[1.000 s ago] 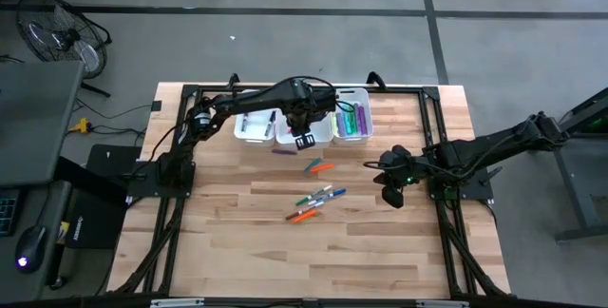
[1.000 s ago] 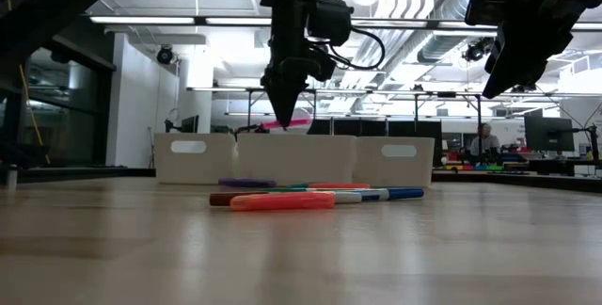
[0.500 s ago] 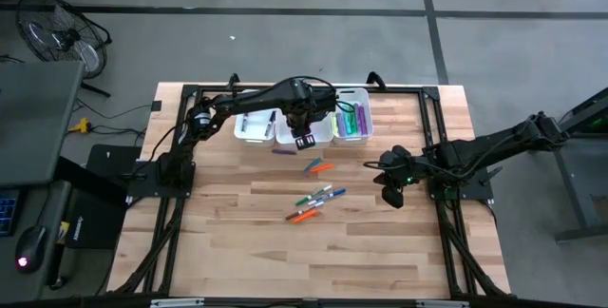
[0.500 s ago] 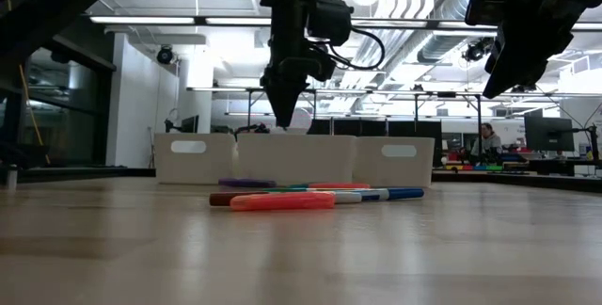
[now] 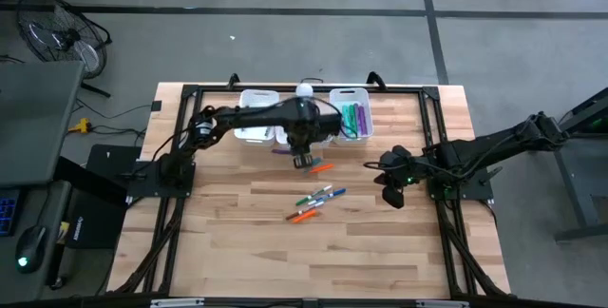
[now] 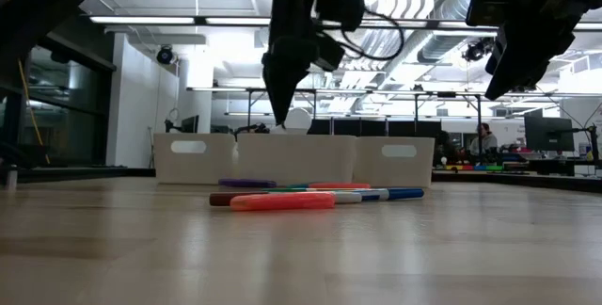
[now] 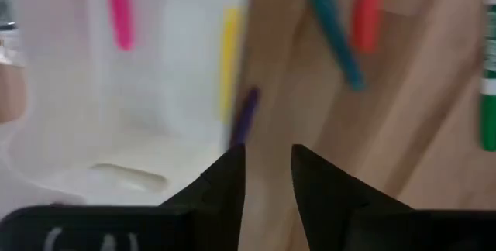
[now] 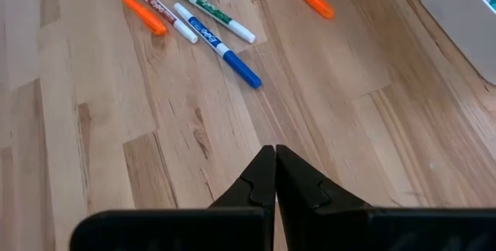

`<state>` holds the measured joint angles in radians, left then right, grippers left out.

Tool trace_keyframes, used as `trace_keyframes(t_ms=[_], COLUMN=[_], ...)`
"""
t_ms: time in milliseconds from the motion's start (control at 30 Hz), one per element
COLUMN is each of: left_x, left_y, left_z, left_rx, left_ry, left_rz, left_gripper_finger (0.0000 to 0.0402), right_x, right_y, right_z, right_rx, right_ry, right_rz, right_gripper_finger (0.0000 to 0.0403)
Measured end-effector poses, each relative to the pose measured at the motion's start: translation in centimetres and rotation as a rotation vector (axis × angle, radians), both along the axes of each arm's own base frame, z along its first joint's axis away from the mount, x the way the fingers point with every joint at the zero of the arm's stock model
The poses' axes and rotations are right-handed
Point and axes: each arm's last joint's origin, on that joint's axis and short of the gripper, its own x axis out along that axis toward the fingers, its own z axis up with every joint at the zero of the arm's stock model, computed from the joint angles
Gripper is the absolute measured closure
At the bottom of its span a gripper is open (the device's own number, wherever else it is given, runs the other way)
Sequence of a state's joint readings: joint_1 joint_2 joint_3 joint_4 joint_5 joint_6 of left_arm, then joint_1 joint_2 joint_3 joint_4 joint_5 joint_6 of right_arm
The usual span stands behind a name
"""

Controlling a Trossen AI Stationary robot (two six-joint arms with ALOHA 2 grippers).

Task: Pick & Place Markers
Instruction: Put the purple pen into the middle white bin

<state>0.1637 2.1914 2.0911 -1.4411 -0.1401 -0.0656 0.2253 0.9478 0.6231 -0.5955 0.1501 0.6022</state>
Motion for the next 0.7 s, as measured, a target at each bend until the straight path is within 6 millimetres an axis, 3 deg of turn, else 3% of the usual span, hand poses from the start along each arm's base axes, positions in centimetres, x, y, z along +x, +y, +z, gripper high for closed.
trace_keyframes(t_ms=[200,333,700], left_x=[0.5,0.4,-1.2], left_y=[-3.6,-5.3,-5.3], left_z=[-0.2,-1.9,-8.1], left_rx=[0.005,0.004,0.083], left_ry=[-0.001,0.03,0.168], left_rz=[-0.065,-0.103,-0.094], left_gripper_finger=[0.0353,0.0394,0.04], right_x=[-0.1,-0.1,-0.1], right_y=[0.0,0.0,0.0], right_z=[-0.1,-0.1,-0.1], right_rx=[-0.003,-0.003,-0.001], right_ry=[0.011,0.011,0.009], right_rz=[0.0,0.0,-0.001], right_gripper_finger=[0.0402,0.0402,0.0402])
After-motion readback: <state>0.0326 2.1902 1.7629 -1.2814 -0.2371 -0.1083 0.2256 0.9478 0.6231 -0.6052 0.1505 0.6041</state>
